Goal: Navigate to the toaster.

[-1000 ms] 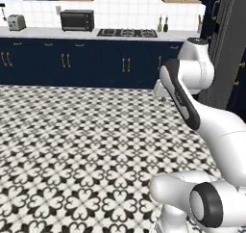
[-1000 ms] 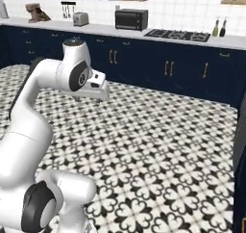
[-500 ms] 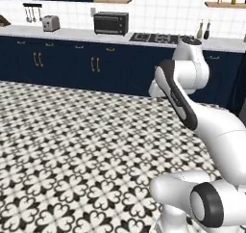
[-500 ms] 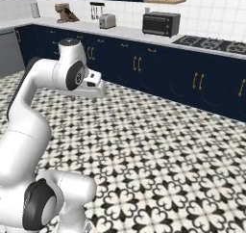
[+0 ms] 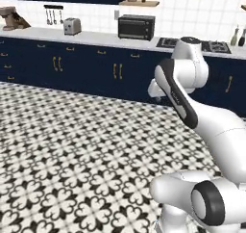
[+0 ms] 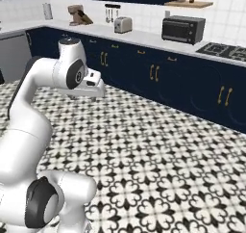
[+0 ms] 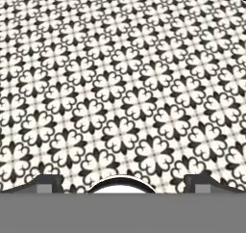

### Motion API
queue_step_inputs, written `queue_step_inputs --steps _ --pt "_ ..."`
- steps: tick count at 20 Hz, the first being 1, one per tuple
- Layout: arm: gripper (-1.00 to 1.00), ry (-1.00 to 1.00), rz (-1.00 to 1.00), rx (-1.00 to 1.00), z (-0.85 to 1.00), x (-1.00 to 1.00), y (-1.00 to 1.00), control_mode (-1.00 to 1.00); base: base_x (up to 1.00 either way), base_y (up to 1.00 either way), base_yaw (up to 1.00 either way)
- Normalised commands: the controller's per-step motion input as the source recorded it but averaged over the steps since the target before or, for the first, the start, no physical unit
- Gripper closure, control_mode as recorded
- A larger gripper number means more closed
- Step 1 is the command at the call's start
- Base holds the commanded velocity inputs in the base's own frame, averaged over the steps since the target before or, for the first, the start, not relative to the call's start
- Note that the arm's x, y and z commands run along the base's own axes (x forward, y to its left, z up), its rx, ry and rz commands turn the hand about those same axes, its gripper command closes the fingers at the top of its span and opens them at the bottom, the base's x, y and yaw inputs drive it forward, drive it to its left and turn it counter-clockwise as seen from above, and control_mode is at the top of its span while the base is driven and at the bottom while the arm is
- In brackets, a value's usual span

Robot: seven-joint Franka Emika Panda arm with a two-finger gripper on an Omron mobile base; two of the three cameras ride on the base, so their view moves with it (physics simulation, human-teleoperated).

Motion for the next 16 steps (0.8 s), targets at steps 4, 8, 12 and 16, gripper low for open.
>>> queue_step_inputs --steps 4,8,12,16 --pt "-1.0 0.0 0.0 0.0 0.0 0.0 0.0 1.0 1.0 0.99 0.0" --pt "-1.0 0.0 0.0 0.0 0.0 0.0 0.0 1.0 1.0 1.0 -0.07" --pt "-1.0 0.0 0.0 0.0 0.0 0.0 0.0 1.0 1.0 0.97 -0.19" --pt "-1.0 0.0 0.0 0.0 0.0 0.0 0.0 1.0 1.0 0.89 -0.23"
